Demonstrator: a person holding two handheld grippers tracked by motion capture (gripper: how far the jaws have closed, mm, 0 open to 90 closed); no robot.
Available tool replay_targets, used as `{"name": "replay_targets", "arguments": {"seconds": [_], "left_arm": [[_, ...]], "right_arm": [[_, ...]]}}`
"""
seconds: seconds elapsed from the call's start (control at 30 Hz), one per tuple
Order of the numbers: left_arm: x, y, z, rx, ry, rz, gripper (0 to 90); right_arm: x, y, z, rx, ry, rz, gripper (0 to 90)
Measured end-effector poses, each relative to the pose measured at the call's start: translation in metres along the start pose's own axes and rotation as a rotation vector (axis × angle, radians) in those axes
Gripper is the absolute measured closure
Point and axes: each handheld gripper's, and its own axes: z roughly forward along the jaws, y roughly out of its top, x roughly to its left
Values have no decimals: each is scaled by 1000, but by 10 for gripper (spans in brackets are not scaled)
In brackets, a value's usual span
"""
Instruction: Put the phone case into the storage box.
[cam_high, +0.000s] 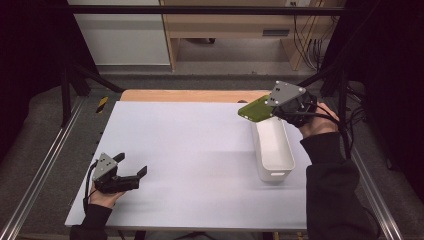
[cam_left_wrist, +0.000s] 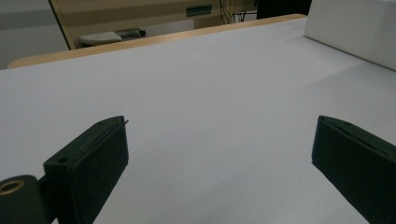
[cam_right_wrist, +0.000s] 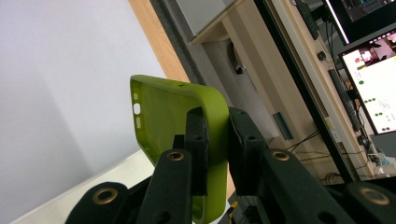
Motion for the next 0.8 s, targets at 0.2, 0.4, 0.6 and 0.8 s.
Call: {"name": "replay_targets", "arguments": {"seconds": [0.2,0.4,0.6,0.8], "left_arm": [[0,0,1,1,-2,1,33],[0,0,1,3,-2,4,33],[0,0,1,4,-3,6,33],[1,-1,1,7,-1,4,33]], "right_arm": [[-5,-1,4,22,-13,-17,790],[-10,-2,8,52,-37,-41,790],[-16,-4,14,76,-45,-57,789],[-22,-7,19,105,-55,-77,787]]}}
